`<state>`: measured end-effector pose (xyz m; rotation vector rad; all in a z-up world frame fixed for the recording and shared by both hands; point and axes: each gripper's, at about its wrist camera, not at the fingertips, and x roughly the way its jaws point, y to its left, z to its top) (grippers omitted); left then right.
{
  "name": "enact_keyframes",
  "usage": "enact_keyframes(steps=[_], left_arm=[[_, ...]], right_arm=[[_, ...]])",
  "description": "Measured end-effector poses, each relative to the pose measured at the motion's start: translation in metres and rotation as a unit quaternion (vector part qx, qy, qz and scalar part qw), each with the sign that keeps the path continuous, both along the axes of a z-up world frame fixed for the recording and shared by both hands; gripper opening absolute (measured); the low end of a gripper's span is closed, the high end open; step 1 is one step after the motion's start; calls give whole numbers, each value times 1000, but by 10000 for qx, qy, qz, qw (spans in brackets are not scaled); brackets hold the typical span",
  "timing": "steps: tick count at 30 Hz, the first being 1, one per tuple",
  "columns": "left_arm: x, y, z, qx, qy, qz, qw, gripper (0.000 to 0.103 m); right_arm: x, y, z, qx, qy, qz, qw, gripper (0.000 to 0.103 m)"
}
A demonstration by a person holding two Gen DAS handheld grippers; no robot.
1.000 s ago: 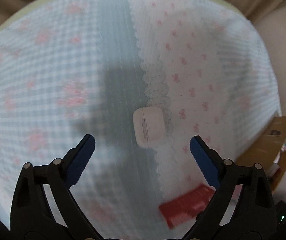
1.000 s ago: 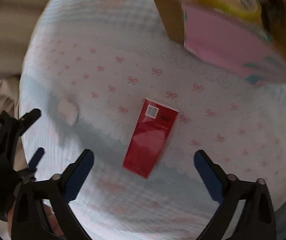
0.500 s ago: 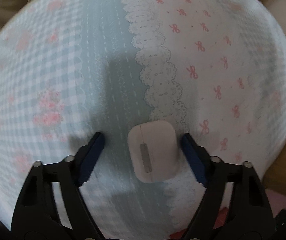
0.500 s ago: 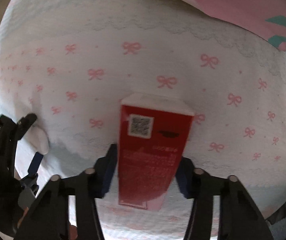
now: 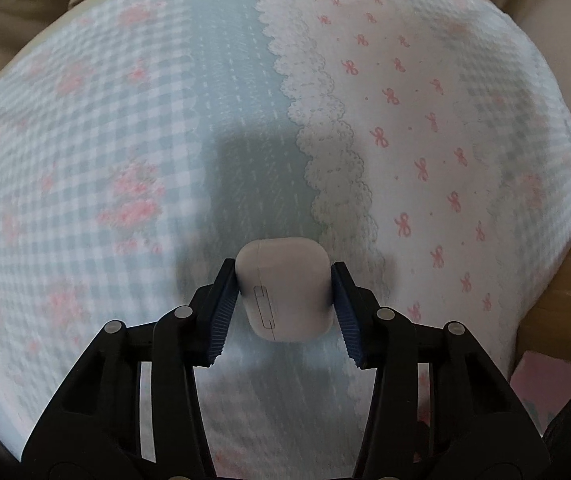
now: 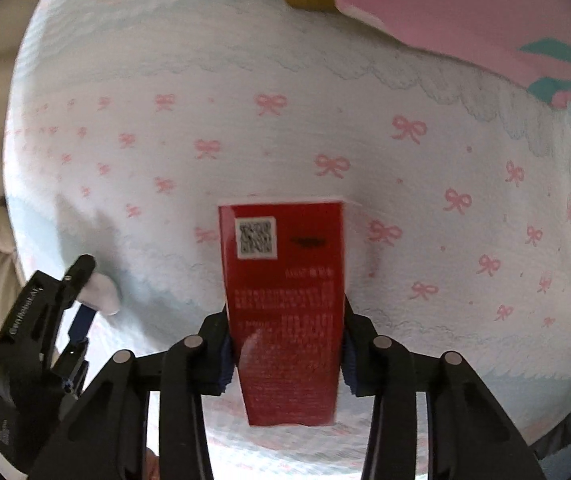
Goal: Organize rigid objects
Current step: 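Carry the earbud case and red box over the cardboard box with both tools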
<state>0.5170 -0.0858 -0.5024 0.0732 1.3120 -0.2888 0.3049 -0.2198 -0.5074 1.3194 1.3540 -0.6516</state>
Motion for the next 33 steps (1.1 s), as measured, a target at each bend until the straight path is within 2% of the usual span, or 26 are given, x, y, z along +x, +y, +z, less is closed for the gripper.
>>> enact_keyframes(steps=[8,12,16,20,25,27,33], left_arm=[[-38,25,46,-175,-175,19,9997,42],[-65,27,79,-294,-317,-34,9991,42],[-85,22,110,-471,-371,-154,9981,42],[-118,19,159,-647,-532,-371,9958,42],[-156,-1,212,-949,-732,-781,9897,42],[-165,-11,224,-1057,-773,-889,9874,42],[-198,-49,257,-1258,-850,-984,9835,42]], right_arm=[[-18,-10,31,-23,-523,142,9985,38],[-38,-12,61,-102,-842,337,9958,38],[-58,-16,99,-244,-1320,673,9887,38],[-79,-18,150,-537,-1703,1112,9776,38],[-109,-44,203,-761,-2010,1326,9676,38],[-121,-62,224,-918,-2072,1402,9638,38],[-120,-97,255,-1172,-2115,1571,9575,38]])
